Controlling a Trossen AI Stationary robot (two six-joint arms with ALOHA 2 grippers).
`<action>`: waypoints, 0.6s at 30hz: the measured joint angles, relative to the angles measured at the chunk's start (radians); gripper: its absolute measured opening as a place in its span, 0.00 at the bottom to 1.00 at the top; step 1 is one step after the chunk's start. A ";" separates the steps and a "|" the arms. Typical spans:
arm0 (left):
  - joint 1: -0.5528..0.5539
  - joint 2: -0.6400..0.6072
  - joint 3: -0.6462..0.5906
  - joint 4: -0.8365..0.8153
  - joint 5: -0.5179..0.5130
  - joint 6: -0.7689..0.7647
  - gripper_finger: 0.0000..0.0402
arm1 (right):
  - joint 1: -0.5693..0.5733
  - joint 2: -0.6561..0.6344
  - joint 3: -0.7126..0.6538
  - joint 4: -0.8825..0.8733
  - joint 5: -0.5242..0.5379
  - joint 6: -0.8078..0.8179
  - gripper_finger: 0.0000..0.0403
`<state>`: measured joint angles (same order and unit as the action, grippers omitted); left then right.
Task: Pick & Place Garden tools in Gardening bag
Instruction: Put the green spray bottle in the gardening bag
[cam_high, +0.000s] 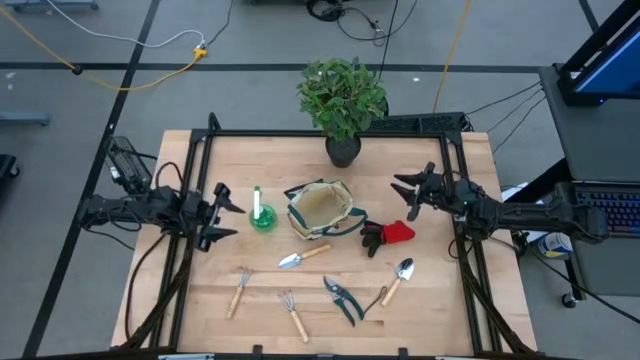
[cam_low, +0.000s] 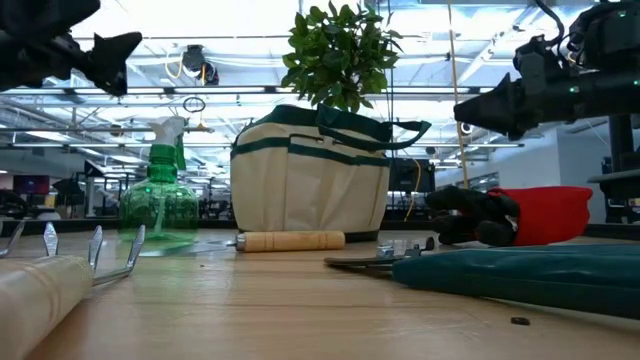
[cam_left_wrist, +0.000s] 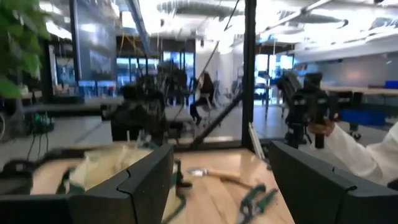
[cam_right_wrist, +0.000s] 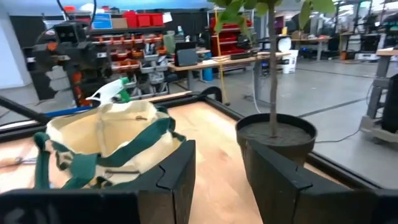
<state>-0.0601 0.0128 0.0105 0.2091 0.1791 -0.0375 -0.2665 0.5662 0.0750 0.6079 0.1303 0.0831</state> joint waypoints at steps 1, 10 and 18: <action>0.000 0.000 0.000 -0.017 -0.001 -0.004 0.67 | 0.000 0.007 0.000 0.010 0.000 -0.006 0.32; 0.000 0.000 0.000 -0.060 -0.208 -0.036 0.67 | 0.000 0.056 0.000 0.085 0.000 -0.044 0.32; 0.003 0.036 0.006 -0.174 -0.347 -0.011 0.67 | 0.000 0.093 0.000 0.092 0.000 -0.043 0.32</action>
<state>-0.0574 0.0483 0.0166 0.0346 -0.1681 -0.0482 -0.2665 0.6594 0.0750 0.6997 0.1302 0.0399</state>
